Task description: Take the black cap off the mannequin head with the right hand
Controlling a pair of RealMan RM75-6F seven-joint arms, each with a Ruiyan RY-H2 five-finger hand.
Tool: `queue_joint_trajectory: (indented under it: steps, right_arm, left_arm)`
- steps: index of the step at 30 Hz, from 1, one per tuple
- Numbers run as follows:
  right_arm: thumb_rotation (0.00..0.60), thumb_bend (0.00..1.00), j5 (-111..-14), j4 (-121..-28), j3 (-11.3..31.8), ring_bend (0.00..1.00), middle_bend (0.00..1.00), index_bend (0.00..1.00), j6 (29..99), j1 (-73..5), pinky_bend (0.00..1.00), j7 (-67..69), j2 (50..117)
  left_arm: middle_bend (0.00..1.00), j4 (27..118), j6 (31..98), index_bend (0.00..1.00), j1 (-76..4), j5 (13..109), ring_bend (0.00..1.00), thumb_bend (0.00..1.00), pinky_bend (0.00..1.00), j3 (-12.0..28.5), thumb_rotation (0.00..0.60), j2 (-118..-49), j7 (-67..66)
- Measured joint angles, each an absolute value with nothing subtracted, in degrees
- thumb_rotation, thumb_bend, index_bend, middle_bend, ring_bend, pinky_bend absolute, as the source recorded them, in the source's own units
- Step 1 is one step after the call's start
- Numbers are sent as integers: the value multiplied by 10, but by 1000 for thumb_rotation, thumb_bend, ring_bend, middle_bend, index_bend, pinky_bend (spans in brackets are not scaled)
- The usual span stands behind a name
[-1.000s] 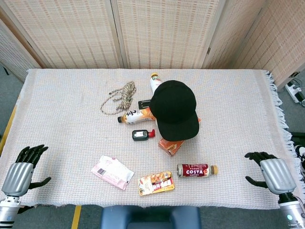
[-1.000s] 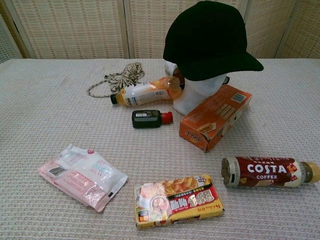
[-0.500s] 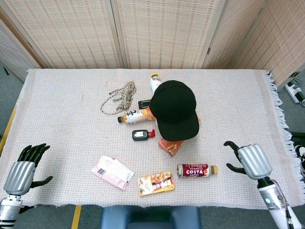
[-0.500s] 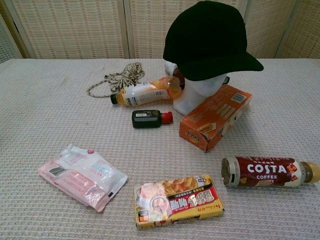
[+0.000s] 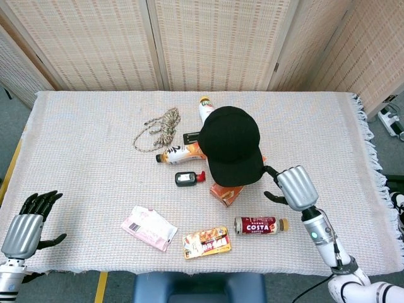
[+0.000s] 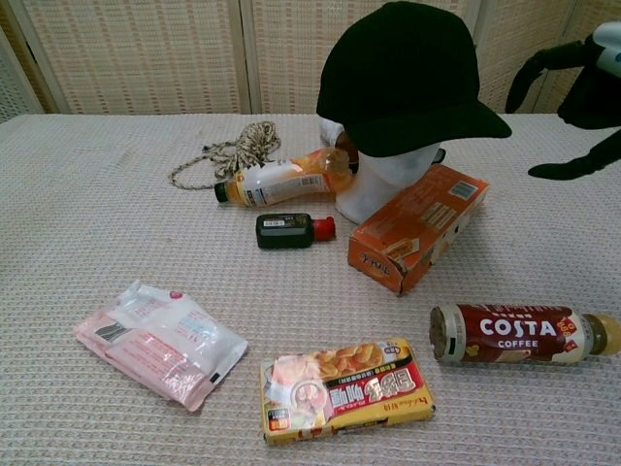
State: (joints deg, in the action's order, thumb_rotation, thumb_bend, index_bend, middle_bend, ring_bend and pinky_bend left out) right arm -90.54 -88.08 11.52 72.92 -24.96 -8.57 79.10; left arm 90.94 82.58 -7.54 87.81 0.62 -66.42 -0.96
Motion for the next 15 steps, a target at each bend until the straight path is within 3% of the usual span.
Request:
queue_joint_trajectory:
  steps: [9,11,15]
  right_arm:
    - [590,116,-901,-808,130,991,989,447,717,-299,1000,-71,858]
    - [595,173,-900,-795,132,991,989,469,717,-304,1000,-68,869]
    - [595,384,-902,-772,132,994,993,547,725,-313,1000,-60,884]
  left_arm:
    - [151,907,821,167,-76,872,146,38,123,7,600,-665,-9]
    - [151,906,821,167,-76,869,146,39,123,8,600,-665,-7]
    - [151,904,819,167,-75,866,147,39,123,8,600,-665,-6]
